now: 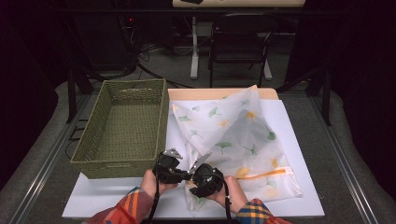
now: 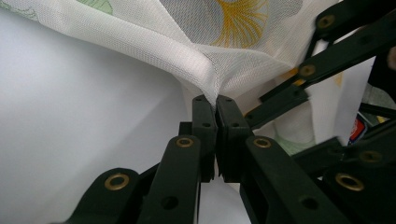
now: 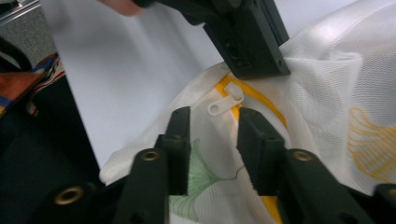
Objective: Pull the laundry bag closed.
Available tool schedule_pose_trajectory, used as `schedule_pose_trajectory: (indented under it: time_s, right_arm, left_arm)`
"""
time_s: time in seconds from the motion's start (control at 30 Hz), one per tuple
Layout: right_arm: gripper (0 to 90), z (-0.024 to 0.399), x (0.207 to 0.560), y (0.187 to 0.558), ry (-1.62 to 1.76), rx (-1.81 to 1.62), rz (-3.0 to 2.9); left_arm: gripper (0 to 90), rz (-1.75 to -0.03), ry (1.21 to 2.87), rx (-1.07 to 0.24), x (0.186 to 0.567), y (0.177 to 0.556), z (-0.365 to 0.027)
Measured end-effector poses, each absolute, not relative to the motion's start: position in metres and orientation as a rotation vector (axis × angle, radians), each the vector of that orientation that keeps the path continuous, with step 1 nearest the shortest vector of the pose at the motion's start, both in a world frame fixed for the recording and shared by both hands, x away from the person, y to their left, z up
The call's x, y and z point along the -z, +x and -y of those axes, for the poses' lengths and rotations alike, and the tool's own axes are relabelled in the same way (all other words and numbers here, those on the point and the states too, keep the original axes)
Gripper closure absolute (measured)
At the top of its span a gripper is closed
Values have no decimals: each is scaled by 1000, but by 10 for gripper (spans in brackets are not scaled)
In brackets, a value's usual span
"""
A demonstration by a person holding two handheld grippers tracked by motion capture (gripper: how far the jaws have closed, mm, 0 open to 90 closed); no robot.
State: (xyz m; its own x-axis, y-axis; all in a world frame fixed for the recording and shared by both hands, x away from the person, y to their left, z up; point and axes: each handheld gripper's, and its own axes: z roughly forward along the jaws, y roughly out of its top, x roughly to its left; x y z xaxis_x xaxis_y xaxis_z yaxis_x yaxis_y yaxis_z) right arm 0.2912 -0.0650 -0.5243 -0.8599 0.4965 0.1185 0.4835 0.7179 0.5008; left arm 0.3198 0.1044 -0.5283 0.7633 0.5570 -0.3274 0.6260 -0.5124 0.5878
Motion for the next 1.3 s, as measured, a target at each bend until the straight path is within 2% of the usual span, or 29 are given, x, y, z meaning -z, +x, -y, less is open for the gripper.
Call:
schedule_pose_trajectory:
  time_s: [0.27,0.5,0.67,0.87,1.3]
  right_arm:
    - [738,64,533,300,879,-827,-2871]
    - [838,67,537,304,936,-875,-2880]
    - [889,69,537,305,933,-895,-2895]
    - [894,68,535,303,909,-885,-2897]
    - [900,71,531,301,926,-861,-2887]
  left_arm:
    - [878,-861,2236,133,526,319,-106]
    - [875,-870,2230,142,526,318,-106]
    - [843,-887,2230,178,529,318,-109]
    - [839,-899,2215,206,533,317,-110]
    - [888,-850,2232,157,526,313,-108]
